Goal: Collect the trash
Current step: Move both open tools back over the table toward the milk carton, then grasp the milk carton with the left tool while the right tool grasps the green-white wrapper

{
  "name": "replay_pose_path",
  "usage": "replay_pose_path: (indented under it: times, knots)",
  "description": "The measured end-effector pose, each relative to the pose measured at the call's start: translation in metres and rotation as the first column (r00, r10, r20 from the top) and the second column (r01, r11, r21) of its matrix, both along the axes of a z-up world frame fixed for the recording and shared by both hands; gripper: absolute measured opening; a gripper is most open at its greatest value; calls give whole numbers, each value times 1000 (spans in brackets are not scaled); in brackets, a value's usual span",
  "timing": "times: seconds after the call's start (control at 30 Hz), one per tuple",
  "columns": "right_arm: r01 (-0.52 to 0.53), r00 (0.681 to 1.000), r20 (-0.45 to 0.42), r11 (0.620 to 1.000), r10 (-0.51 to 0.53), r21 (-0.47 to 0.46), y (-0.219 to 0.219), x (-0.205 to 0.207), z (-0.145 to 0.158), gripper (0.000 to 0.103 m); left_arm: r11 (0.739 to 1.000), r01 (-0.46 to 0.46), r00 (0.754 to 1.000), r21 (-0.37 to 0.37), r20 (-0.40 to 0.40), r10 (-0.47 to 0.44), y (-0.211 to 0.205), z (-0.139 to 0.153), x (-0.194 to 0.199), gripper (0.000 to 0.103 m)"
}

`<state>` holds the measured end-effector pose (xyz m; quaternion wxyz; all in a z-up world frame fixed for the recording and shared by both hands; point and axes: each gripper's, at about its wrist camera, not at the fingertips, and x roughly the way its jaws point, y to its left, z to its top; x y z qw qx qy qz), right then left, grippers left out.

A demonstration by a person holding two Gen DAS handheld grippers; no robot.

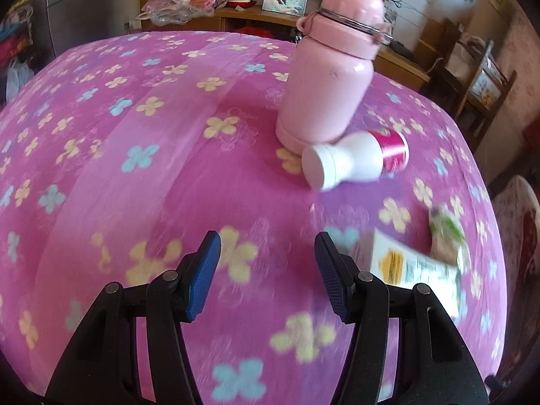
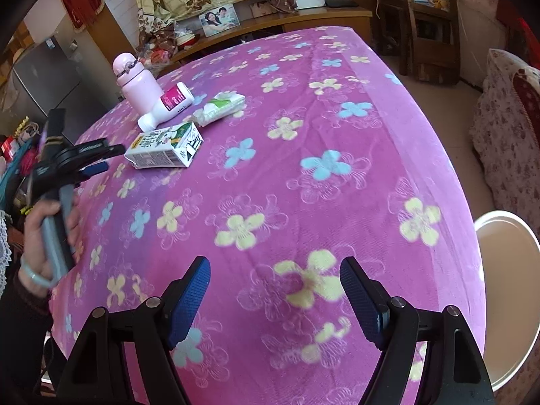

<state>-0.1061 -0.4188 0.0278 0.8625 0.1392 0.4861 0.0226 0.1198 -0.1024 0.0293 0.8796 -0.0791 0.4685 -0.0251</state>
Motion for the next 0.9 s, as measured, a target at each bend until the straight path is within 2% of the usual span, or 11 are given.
replay_pose_path:
  times: [0.1,0.27,0.5,0.63,0.7,0.77,0.83,0.9]
  knots:
    - [-5,1000,6,1000,5,4,0,3,1,77,1000,-1,1000,-12,16,1,-5,-1,15,56]
    - [4,1000,5,1000,-4,21,-3,6,0,77,997,20,1000,-72,-13,-21,-18,-9,26,56]
    - [20,1000,-3,1000,-20,18,-11,4,-2,77,985,167,985,-52,-31,-169,-39,-8,-12,57]
    - [54,999,1,998,-54,32,-21,4,-1,77,949,300,948,-100,-74,-308,-49,-9,-56,56]
    - [68,998,-1,997,-68,38,-24,4,-1,77,917,378,918,-130,-78,-389,-59,-6,-75,56]
    - [75,997,-2,996,-76,43,-27,4,-1,77,895,418,899,-156,-70,-432,-66,-2,-86,57]
    - [81,997,-3,996,-81,42,-28,3,-1,77,880,436,891,-188,-52,-452,-73,6,-92,57]
    - [78,997,-4,996,-78,40,-28,2,-1,77,879,435,892,-198,-40,-450,-80,12,-92,57]
